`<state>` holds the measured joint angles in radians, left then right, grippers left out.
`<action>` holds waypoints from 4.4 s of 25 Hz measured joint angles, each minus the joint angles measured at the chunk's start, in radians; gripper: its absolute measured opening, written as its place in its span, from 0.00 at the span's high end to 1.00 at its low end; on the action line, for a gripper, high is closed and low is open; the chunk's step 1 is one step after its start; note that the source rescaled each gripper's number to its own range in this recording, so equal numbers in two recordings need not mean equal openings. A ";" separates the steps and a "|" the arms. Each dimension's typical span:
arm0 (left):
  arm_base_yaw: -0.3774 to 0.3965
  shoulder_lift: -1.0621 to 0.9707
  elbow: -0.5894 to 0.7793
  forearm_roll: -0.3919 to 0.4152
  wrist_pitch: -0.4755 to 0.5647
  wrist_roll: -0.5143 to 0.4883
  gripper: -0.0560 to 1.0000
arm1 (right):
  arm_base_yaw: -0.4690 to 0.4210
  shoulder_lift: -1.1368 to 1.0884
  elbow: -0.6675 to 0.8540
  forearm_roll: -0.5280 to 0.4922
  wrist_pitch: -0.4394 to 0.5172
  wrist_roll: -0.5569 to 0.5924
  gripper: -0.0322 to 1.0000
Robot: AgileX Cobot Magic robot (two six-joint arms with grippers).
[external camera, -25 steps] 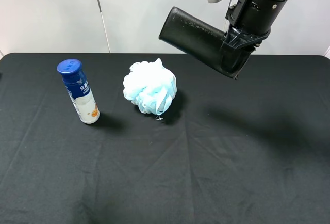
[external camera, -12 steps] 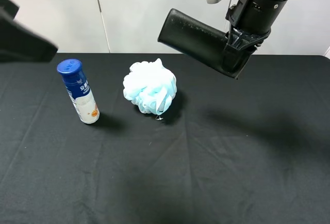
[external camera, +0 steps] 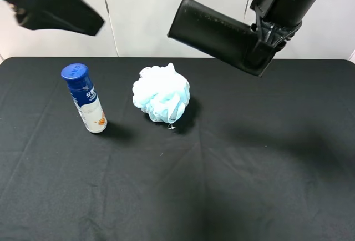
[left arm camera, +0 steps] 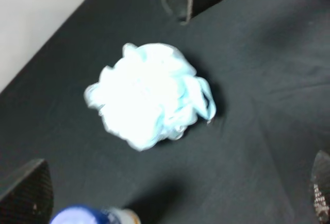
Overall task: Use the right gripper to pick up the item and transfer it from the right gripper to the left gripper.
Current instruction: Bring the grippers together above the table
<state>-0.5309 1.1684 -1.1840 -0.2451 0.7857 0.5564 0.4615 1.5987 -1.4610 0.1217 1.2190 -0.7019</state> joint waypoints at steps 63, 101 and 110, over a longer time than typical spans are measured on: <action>0.000 0.187 -0.021 -0.525 0.030 0.463 0.26 | 0.000 -0.086 0.092 0.449 -0.001 -0.480 0.97; 0.001 0.186 -0.021 -0.535 0.010 0.471 0.89 | 0.000 -0.086 0.097 0.476 0.014 -0.480 0.91; 0.000 0.187 -0.021 -0.542 0.011 0.489 0.92 | 0.000 -0.086 0.097 0.523 -0.001 -0.337 0.02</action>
<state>-0.5310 1.3557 -1.2045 -0.7869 0.7964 1.0451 0.4615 1.5129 -1.3645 0.6448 1.2180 -1.0385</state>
